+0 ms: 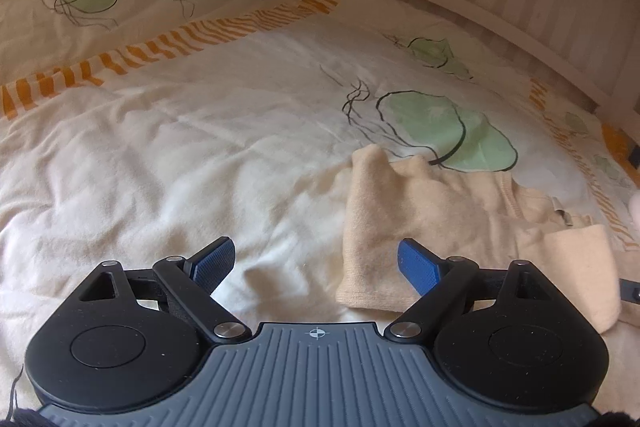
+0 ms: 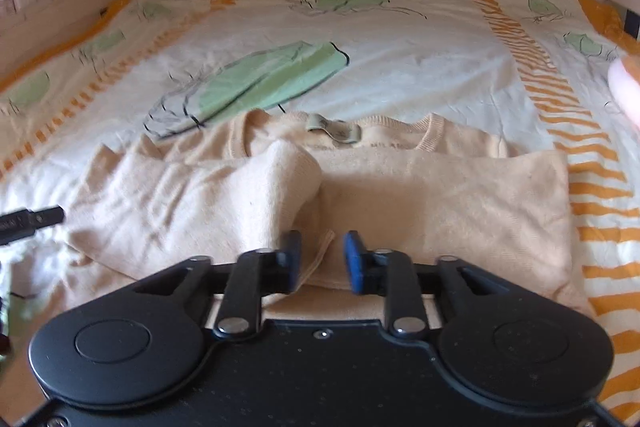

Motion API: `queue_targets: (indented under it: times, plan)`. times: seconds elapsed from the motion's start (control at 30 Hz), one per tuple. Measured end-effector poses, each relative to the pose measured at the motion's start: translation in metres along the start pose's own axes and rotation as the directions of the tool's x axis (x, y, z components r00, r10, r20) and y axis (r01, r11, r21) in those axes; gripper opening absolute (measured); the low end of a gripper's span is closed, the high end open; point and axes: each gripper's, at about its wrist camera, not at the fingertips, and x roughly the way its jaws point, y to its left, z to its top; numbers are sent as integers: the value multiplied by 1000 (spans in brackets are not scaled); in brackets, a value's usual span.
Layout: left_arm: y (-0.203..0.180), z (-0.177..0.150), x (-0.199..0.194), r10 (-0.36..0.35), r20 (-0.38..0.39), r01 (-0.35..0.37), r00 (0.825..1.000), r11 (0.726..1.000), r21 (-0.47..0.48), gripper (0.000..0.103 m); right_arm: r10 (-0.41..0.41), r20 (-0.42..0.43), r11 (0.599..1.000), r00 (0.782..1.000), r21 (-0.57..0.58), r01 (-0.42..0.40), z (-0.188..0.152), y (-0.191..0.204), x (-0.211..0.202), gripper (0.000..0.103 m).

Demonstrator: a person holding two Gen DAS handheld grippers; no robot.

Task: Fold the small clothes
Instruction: 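Fold the side edge over toward the sweater center, open right tool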

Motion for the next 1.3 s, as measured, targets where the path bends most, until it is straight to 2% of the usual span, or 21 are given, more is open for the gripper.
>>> queue_targets:
  times: [0.03,0.1,0.33,0.6,0.67,0.7,0.73,0.77,0.83,0.93,1.0,1.1,1.17,1.3]
  plan:
    - [-3,1,-2,-21,15,21,1000,1000,10,89,16,14,1000,1000,15,-17,0,-2,-1,58]
    - [-8,1,-5,-58,35,57,998,998,30,89,51,30,998,998,38,-53,2,-7,1,65]
    - [-18,-3,-2,-81,25,78,996,993,88,89,76,-22,997,997,9,-76,6,1,28,64]
    - [-17,-3,-1,-79,24,77,997,993,90,89,173,-43,983,984,-57,-175,6,27,35,63]
    - [-17,-3,-1,-80,27,78,996,993,92,89,175,-32,983,984,-52,-176,7,27,35,56]
    - [-17,-3,-1,-81,28,78,996,992,94,89,173,-25,984,985,-48,-174,9,26,34,45]
    - [-17,-3,-1,-81,29,77,996,992,97,89,172,-18,984,985,-44,-172,9,24,32,29]
    - [-18,-3,-1,-81,31,78,996,992,100,89,172,-14,984,985,-42,-173,11,23,30,21]
    - [-19,-4,-3,-84,38,80,996,991,110,89,170,9,984,985,-62,-169,16,23,22,19]
    - [-24,-4,-6,-88,56,79,995,987,141,89,130,86,988,988,-91,-122,31,18,2,17]
    - [-28,-4,-8,-99,67,87,993,983,164,89,76,149,996,986,-65,-67,43,1,-14,17]
    - [-33,-5,-7,-117,67,102,991,976,190,89,-34,191,999,981,-12,37,51,-29,-29,17]
    - [-36,-6,-5,-120,54,106,991,973,203,89,-84,167,996,982,21,82,49,-49,-28,17]
    - [-38,-9,-1,-117,27,108,993,970,220,89,-130,87,991,988,51,125,35,-75,-8,17]
